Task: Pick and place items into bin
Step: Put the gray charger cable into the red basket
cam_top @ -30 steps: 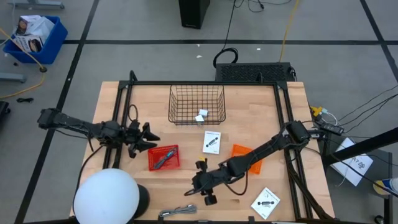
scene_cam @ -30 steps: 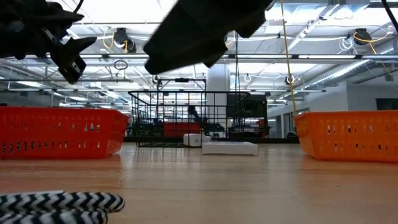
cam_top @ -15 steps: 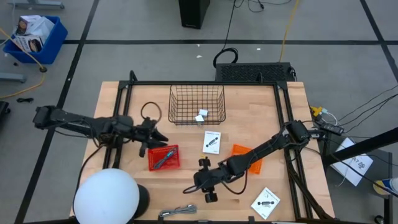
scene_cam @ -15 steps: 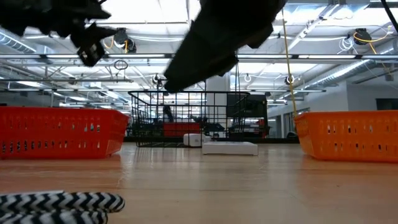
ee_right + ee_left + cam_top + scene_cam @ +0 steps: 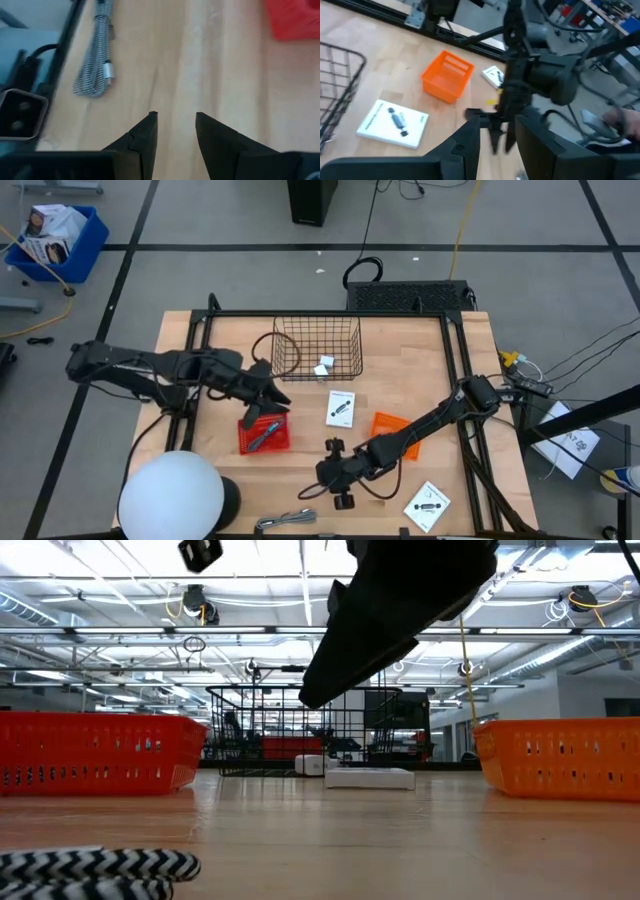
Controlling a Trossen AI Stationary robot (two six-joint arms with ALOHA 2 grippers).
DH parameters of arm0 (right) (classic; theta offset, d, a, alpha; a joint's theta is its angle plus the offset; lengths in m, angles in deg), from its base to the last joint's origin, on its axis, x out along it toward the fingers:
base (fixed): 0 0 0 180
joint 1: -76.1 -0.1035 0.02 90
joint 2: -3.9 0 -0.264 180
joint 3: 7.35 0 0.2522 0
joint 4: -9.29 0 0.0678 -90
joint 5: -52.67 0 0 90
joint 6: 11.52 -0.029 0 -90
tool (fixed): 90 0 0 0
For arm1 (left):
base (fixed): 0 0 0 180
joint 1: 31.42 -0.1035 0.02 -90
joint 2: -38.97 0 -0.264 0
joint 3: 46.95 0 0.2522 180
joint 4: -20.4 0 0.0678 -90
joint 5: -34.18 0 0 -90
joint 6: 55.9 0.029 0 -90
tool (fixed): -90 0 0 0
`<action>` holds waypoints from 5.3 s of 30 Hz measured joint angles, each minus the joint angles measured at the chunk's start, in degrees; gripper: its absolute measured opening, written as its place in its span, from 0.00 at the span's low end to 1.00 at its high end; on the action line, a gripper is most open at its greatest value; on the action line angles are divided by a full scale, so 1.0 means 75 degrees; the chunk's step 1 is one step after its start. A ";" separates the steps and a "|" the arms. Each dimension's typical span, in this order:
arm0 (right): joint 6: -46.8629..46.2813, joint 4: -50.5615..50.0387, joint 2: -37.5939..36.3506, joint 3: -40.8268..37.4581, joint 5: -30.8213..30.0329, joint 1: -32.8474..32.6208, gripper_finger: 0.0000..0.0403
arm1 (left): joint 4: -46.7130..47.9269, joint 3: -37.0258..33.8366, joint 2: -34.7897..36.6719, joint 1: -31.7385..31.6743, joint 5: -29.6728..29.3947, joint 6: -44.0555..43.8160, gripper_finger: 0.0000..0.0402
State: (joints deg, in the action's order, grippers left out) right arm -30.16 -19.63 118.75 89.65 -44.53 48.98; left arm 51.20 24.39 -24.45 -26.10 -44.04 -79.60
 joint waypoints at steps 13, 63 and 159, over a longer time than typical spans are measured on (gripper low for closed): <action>0.0107 0.0079 -0.0531 -0.0140 -0.1231 -0.0159 0.31 | 0.2488 0.2305 -0.2105 0.0512 0.0429 0.0323 0.32; -0.0310 0.3819 -0.4479 -0.5039 -0.2641 -0.0449 0.31 | 0.2100 0.2525 -0.5006 0.3209 0.0365 0.2582 0.33; -0.0195 0.4156 -0.4479 -0.5088 -0.2641 -0.0449 0.31 | 0.0076 0.2536 -0.7812 0.3130 0.0009 0.0583 0.05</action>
State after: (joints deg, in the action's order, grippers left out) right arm -31.62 11.54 85.16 51.49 -64.34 45.62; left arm 51.77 43.41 -83.04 -2.62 -43.98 -75.23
